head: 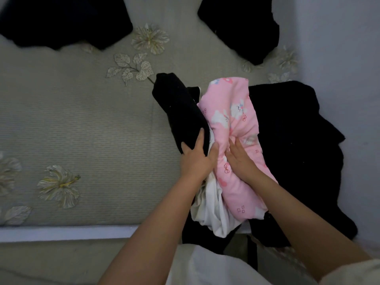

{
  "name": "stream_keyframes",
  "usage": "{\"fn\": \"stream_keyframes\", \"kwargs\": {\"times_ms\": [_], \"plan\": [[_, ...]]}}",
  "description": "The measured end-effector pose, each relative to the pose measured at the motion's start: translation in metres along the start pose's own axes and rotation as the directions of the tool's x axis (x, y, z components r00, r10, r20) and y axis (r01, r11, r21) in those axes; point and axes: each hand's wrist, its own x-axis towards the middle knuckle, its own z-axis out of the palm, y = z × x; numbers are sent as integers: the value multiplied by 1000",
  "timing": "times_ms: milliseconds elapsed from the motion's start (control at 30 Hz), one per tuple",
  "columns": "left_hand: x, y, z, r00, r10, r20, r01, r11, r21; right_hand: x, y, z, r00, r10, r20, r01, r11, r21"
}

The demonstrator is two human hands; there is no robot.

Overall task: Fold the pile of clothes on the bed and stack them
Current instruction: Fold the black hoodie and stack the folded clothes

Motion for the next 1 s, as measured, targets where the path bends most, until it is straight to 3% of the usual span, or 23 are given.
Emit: {"fn": "stream_keyframes", "kwargs": {"times_ms": [233,433,500,567,633,700,767,833,933,1000], "plan": [[-4,12,4,994,-74,-80,82,992,97,4,11,-13,994,-93,64,102,985,-141],[-10,5,2,979,-165,-121,176,981,81,9,18,-44,951,-186,246,225,963,-145],[-12,4,7,962,-207,-175,226,970,95,17,13,-67,940,-276,199,327,894,-306],[-16,6,15,939,-237,-251,271,956,113,25,-8,-86,841,-510,181,510,635,-580],[-17,9,23,909,-254,-330,307,945,117,34,-34,-93,615,-752,235,625,284,-727],[-16,10,30,861,-273,-430,343,935,92,41,-63,-89,415,-833,365,611,-42,-790],[-18,8,38,815,-281,-507,366,928,73,49,-90,-83,365,-742,562,615,-261,-744],[-21,6,46,788,-304,-535,395,917,61,59,-108,-73,391,-547,740,650,-405,-643],[-27,4,54,799,-337,-498,399,917,21,68,-135,-50,354,-302,885,611,-643,-463],[-30,5,59,820,-333,-465,373,928,-8,68,-149,-33,325,-154,933,588,-740,-327]]}}
